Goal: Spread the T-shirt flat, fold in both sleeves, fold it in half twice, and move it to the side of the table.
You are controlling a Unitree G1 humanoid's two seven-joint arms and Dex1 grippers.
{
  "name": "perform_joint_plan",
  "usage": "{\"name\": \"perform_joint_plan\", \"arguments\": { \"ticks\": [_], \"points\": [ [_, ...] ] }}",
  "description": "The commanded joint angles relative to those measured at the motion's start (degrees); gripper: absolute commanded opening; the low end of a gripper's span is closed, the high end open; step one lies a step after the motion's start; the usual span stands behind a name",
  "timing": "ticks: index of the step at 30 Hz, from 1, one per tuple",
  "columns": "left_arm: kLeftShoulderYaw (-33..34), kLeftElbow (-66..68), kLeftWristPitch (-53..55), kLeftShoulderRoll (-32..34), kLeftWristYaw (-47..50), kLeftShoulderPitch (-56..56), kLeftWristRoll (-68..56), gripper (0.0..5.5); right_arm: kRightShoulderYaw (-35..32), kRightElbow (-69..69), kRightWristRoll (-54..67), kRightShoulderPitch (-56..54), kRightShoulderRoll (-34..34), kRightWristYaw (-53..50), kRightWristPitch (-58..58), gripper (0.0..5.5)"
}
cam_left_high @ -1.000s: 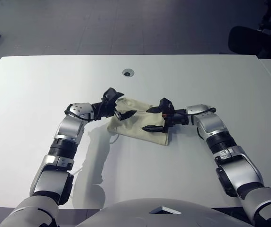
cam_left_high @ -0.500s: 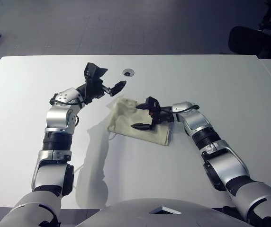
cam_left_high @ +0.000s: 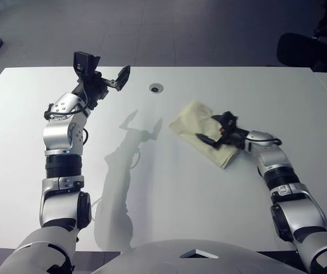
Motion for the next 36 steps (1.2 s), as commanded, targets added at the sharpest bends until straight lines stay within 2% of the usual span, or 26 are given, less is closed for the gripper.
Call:
{"name": "perform_joint_plan", "arguments": {
  "ticks": [1,5,10,13,16,18,20,25,36],
  "points": [
    [0.35,-12.19,6.27,-4.15,8.37,7.95,0.11,5.4,-5.07,13.78,-3.49,19.1,-2.55,-20.43,11.19,5.38],
    [0.62,-17.43,8.81,-6.07,12.52,11.83,0.31,5.4,-6.43,12.7,-1.95,21.15,-1.68,-24.94,12.82,5.38],
    [-0.02,-17.61,9.6,-6.13,14.04,11.68,0.79,5.4,-8.06,11.87,-1.24,18.69,-3.45,-27.41,10.4,5.38],
    [-0.74,-18.26,9.25,-5.11,14.87,12.02,2.45,5.4,-11.79,-2.94,0.93,15.95,-4.27,-30.93,8.33,5.38],
    [-1.07,-19.24,8.71,-4.31,16.06,12.59,4.58,5.4,-12.22,-24.3,-0.68,13.03,-4.96,-35.38,13.41,5.38],
    [-1.33,-20.08,8.65,-4.27,16.98,13.3,5.92,5.4,-11.51,-35.62,0.47,10.9,-2.34,-36.7,18.96,5.38],
    [-2.01,-20.5,8.07,-4.87,17.98,14.48,7.22,5.4,-8.57,-42.03,2.39,9.44,3.23,-37.26,23.11,5.38],
    [-3.63,-18.26,5.7,-6.6,19.64,16.93,9.88,5.4,-3.87,-41.08,0.01,9.54,13.23,-40.57,24.84,5.38],
    [-3.9,-18.82,6.08,-7.06,20.05,17.99,10.36,5.4,-5.13,-42.66,-3.52,9.63,14.13,-39.84,26.12,5.38]
  ]
}}
